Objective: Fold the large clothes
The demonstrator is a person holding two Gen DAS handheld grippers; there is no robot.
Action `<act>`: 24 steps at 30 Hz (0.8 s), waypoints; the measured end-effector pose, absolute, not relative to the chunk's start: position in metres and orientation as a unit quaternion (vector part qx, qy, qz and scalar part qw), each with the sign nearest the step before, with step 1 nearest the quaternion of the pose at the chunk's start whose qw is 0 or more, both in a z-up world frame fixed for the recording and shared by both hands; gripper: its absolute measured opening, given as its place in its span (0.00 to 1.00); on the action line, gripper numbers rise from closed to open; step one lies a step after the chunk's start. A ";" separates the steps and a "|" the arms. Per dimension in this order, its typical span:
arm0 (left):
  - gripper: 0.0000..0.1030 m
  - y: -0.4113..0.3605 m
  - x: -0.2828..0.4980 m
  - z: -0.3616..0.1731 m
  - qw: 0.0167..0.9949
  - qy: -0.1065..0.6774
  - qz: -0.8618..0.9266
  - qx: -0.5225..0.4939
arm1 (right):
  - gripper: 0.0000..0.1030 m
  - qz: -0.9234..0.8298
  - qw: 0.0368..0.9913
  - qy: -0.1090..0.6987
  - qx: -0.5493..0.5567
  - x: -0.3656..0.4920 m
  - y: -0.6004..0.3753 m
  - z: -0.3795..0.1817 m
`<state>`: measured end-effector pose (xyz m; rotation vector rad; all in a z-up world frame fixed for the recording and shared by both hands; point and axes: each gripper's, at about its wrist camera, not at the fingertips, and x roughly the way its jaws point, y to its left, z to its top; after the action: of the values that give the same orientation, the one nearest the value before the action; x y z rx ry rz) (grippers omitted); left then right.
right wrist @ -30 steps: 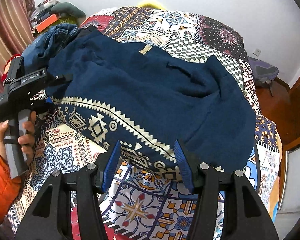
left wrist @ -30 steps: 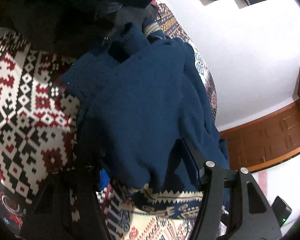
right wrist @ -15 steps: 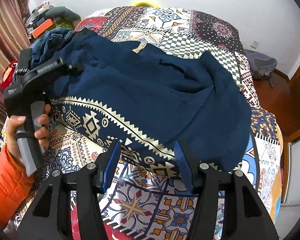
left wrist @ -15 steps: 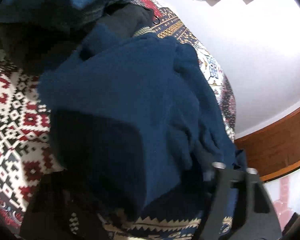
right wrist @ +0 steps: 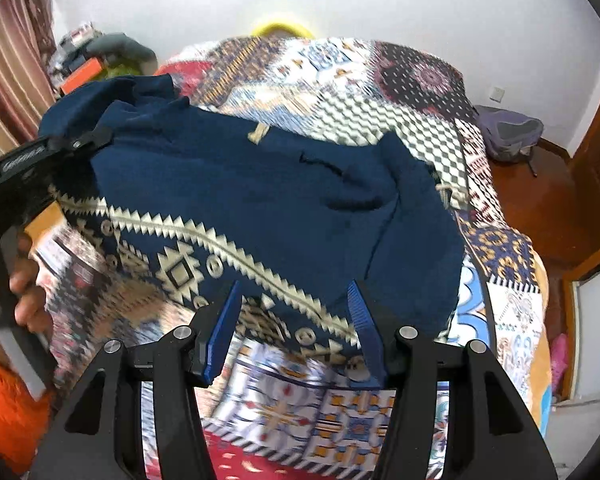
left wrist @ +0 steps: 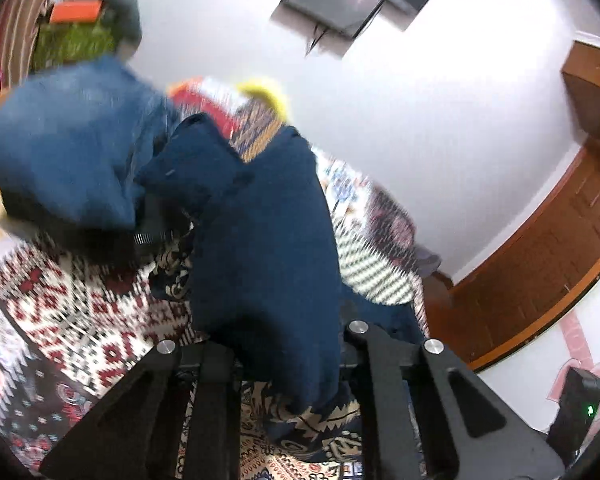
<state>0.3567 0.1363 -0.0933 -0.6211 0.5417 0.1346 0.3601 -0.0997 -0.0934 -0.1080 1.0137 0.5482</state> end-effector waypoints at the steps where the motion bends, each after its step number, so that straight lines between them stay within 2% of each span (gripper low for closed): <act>1: 0.14 0.136 0.345 -0.085 0.919 0.253 0.069 -0.294 | 0.50 0.268 0.837 0.474 -0.039 0.360 -0.094 -0.087; 6: 0.14 0.147 0.302 -0.046 0.940 0.203 0.096 -0.257 | 0.50 0.323 0.821 0.470 -0.014 0.354 -0.048 -0.075; 10: 0.14 0.158 0.282 -0.032 0.951 0.182 0.122 -0.220 | 0.50 0.362 0.795 0.485 -0.040 0.346 0.008 -0.095; 14: 0.14 0.156 0.278 -0.044 0.952 0.198 0.144 -0.184 | 0.50 0.386 0.753 0.533 -0.024 0.347 0.047 -0.132; 19: 0.14 0.147 0.313 -0.084 0.943 0.245 0.147 -0.170 | 0.50 0.379 0.700 0.605 0.015 0.359 0.049 -0.170; 24: 0.14 0.112 0.319 -0.087 0.956 0.239 0.114 -0.129 | 0.50 0.371 0.734 0.569 0.006 0.357 -0.001 -0.141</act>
<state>0.3192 0.1120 -0.0872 -0.2617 0.4851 0.2313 0.3567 -0.0007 -0.1406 0.0142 1.2504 0.8167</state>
